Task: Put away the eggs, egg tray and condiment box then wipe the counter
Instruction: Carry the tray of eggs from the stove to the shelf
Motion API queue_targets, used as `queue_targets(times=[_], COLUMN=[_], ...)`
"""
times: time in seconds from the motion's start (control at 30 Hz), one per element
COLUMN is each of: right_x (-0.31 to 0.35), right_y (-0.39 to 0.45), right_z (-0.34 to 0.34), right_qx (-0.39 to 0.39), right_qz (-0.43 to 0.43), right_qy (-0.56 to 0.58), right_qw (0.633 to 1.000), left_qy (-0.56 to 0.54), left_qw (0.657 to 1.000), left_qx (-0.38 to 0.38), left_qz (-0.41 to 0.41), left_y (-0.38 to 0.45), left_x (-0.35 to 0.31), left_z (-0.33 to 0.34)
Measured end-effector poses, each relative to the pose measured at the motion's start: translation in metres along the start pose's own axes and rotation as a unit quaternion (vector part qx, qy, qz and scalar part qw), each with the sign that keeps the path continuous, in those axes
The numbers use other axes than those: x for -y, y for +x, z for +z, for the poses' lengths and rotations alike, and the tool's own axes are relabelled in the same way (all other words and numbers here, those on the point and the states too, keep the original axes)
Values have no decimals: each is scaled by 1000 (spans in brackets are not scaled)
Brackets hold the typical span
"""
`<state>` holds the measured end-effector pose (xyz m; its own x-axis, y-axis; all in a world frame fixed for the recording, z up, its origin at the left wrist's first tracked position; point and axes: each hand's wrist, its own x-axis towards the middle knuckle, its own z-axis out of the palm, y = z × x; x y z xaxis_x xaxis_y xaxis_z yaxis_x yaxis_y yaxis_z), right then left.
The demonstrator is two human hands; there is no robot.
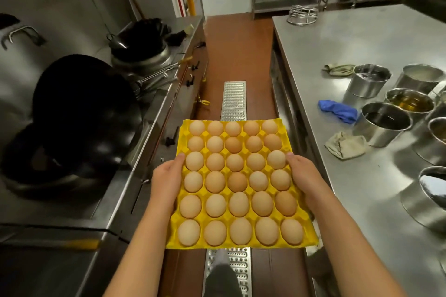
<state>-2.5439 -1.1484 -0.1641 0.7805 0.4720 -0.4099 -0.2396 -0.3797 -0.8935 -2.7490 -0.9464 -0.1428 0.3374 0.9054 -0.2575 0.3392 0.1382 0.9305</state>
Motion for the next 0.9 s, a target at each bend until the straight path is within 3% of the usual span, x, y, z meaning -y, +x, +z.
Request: queue_targets(times=[0.27,0.53,0.9], right_x=[32,81,140], right_y=[88,173,283], right_z=[29,74,75], right_qx=[-15,-61,-48], right_qz=[34,40,30], right_qy=[0,14,2], right_qw=[999,997,998], left_qy=[1,38,59], left_qw=[999,996,995], left_qx=[37,66,67], left_qz=[0,53,48], left_y=[110,234,344], left_x=[-13,-50,-94], left_z=[30,51,105])
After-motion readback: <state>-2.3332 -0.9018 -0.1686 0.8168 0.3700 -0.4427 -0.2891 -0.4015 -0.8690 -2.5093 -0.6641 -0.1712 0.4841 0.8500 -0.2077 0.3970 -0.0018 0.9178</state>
